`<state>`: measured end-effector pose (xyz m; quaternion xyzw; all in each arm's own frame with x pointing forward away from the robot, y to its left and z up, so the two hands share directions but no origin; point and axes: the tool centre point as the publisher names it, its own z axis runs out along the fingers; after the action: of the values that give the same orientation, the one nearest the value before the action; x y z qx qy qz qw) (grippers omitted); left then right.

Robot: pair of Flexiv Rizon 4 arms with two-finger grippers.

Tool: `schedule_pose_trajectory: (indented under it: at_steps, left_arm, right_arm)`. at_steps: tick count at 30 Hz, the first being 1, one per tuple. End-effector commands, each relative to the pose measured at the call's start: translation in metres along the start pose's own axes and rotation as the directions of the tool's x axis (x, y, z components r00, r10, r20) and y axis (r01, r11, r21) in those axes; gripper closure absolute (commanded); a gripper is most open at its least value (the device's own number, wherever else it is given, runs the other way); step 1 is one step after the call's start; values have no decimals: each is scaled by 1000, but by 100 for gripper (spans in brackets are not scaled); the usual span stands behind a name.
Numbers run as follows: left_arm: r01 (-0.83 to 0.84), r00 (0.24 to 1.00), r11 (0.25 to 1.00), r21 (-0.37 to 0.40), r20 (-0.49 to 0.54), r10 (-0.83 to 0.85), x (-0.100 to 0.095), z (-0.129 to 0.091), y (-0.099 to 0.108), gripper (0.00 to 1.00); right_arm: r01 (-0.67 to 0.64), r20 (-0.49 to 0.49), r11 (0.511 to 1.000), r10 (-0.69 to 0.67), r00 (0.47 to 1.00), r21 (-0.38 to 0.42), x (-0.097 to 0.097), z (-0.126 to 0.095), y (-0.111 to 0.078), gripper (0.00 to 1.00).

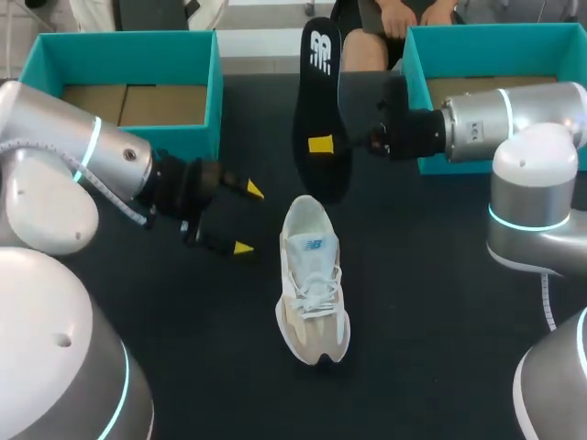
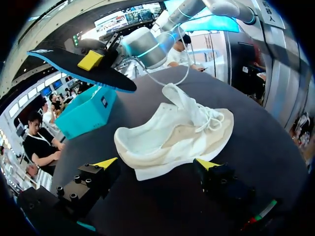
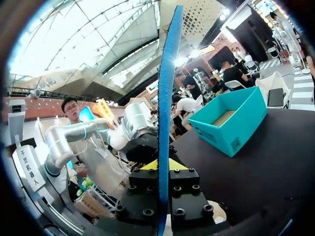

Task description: Take the shoe out of the shoebox, open the shoe tongue, remove and reinsert the insole, then place the shoe into the shoebox

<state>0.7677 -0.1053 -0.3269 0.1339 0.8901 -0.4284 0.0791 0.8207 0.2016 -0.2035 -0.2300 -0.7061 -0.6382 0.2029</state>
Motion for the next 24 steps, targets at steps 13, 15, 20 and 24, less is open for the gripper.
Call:
schedule_pose_trajectory:
  at_steps: [13,15,20,24]
  left_arm:
    - [-3,1000,999,-44,13,3,6,41,16,0]
    - [-4,1000,999,-41,18,4,5,41,13,0]
    - [-16,1000,999,-48,24,17,2,42,7,0]
    - [-19,1000,998,-52,22,20,2,41,5,0]
  right_arm:
    - [92,0,995,-92,996,-23,-17,21,-30,100]
    - [99,-10,995,-99,995,-21,-19,25,-37,100]
    - [101,-10,994,-102,995,-34,-22,30,-50,100]
    - [101,-10,994,-102,995,-34,-22,30,-50,100]
